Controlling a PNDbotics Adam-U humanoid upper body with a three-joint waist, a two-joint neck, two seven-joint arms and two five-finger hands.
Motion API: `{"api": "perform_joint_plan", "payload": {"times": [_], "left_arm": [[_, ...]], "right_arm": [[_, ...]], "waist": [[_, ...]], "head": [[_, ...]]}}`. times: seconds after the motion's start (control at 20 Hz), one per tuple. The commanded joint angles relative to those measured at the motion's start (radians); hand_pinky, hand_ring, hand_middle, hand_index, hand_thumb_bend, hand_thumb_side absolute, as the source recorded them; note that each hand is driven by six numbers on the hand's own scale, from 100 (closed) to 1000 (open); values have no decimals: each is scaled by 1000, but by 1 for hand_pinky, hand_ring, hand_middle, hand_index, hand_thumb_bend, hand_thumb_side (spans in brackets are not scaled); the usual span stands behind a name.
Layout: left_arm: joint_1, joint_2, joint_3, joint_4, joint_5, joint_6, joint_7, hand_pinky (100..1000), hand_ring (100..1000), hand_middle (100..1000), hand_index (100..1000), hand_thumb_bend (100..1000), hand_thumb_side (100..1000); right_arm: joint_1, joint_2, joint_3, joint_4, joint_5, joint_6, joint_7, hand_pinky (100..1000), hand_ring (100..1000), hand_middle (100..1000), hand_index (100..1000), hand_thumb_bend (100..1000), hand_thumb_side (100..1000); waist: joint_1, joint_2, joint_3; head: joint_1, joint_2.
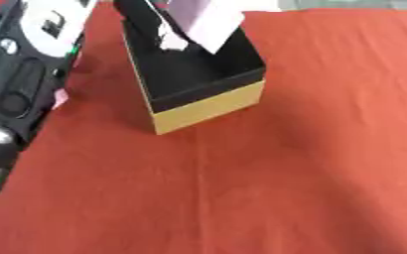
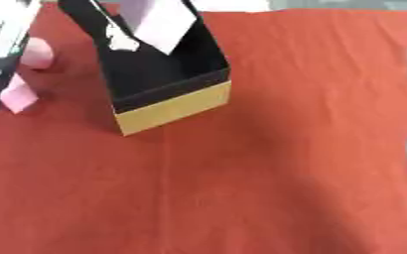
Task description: Pick up objects on the table and place them in the box.
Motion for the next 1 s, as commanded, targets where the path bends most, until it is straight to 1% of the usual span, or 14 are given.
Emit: {"api": "perform_joint_plan", "payload": {"times": [0.05,0.2,0.3,0.4,0.45,0.5,0.6,0.65,0.75,0.85,0.95,1.0], "left_arm": [[-25,-17,20,54,-117,-109,-24,454,562,563,742,124,198],[-22,-19,30,90,-181,-121,21,453,561,562,741,124,198],[-24,-19,38,108,-208,-121,43,457,564,563,742,135,200],[-25,-23,42,124,-228,-123,58,463,569,570,747,122,201],[-24,-26,43,133,-234,-127,60,473,579,579,753,123,203],[-23,-29,43,141,-239,-133,60,519,613,608,776,128,209],[-22,-34,43,155,-250,-147,54,530,622,616,782,134,211],[-21,-36,42,162,-257,-154,49,563,652,648,805,172,220],[-19,-41,42,177,-280,-165,40,586,679,679,826,186,229],[-17,-46,43,191,-305,-173,36,606,719,738,869,204,233],[-17,-49,45,201,-334,-176,40,657,791,820,933,300,250],[-18,-50,47,204,-356,-174,44,689,822,853,956,373,264]], "right_arm": [[-9,-21,-3,-16,-5,-5,-1,814,743,772,880,100,686],[-7,-18,-4,-16,-7,-3,-6,813,742,772,880,100,686],[-8,-17,-2,-16,-8,-4,-7,812,742,771,879,100,686],[-9,-17,-1,-16,-9,-5,-8,812,742,771,879,100,686],[-10,-16,-1,-16,-9,-5,-8,812,742,771,879,100,686],[-11,-14,-1,-16,-10,-6,-8,812,742,771,879,100,686],[-11,-12,0,-16,-10,-6,-9,812,742,771,879,100,686],[-11,-12,0,-16,-11,-6,-10,812,741,770,879,100,686],[-12,-10,0,-16,-12,-6,-12,811,741,770,879,100,687],[-12,-8,0,-16,-13,-6,-13,811,741,770,879,100,687],[-12,-7,0,-16,-14,-6,-15,811,741,769,879,100,687],[-12,-6,0,-16,-14,-6,-15,811,741,769,879,100,687]], "waist": [[-3,-14,-5],[-2,-12,-5],[-2,-11,-3],[-2,-9,-2],[-2,-8,-2],[-3,-8,-2],[-4,-6,-3],[-4,-6,-3],[-5,-4,-4],[-5,-2,-5],[-5,-1,-5],[-5,-1,-5]], "head": [[7,-15],[4,-15],[3,-16],[3,-17],[4,-17],[4,-18],[5,-18],[4,-18],[4,-18],[4,-17],[2,-17],[2,-17]]}}
